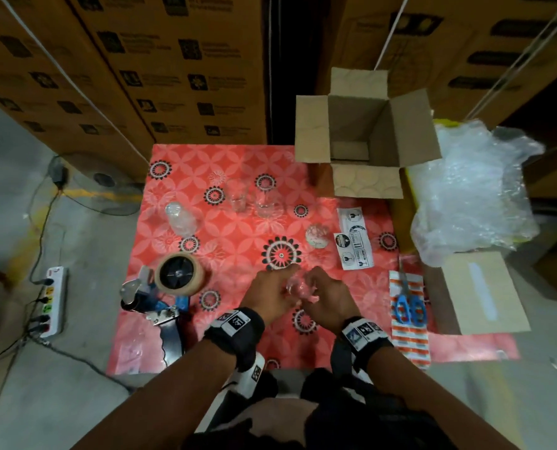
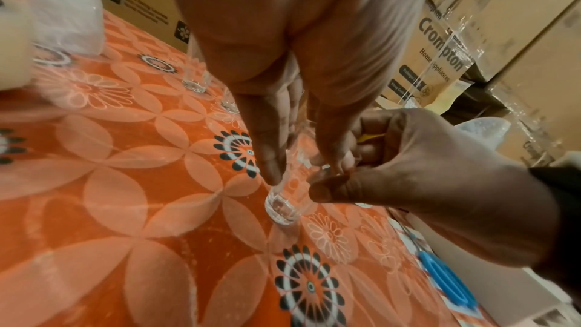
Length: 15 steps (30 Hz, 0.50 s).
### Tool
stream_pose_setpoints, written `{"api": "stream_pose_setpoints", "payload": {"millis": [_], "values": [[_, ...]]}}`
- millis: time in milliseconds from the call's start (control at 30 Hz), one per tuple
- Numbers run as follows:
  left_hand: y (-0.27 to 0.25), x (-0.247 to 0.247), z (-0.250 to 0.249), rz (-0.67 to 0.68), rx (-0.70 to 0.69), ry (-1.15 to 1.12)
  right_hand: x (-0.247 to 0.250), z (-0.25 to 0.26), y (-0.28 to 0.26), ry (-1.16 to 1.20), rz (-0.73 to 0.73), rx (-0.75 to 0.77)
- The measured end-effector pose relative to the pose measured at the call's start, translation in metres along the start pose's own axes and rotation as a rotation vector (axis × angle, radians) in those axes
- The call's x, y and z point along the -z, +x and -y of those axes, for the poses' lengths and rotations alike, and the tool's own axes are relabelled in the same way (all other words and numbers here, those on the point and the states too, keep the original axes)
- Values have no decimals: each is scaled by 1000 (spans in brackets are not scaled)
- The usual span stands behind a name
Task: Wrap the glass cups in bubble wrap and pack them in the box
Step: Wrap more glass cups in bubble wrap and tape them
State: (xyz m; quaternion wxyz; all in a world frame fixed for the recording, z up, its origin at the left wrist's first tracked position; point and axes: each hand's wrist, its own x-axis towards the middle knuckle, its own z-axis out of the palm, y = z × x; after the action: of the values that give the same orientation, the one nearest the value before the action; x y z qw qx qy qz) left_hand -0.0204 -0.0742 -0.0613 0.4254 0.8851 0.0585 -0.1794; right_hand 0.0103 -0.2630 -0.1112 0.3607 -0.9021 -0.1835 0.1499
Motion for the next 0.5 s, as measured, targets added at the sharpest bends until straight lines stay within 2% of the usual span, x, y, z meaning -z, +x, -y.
{"api": "stream_pose_setpoints", "payload": {"millis": [233, 367, 433, 500], "values": [[-10, -4, -11, -71, 29, 63, 19, 12, -3, -22, 166, 18], [-15, -5, -19, -116, -23, 55, 66, 21, -14, -147, 242, -18], [-14, -8, -23, -97, -54, 67, 101, 21, -24, -191, 170, 46], [-11, -13, -22, -87, -73, 175, 142, 21, -29, -226, -47, 78]]}}
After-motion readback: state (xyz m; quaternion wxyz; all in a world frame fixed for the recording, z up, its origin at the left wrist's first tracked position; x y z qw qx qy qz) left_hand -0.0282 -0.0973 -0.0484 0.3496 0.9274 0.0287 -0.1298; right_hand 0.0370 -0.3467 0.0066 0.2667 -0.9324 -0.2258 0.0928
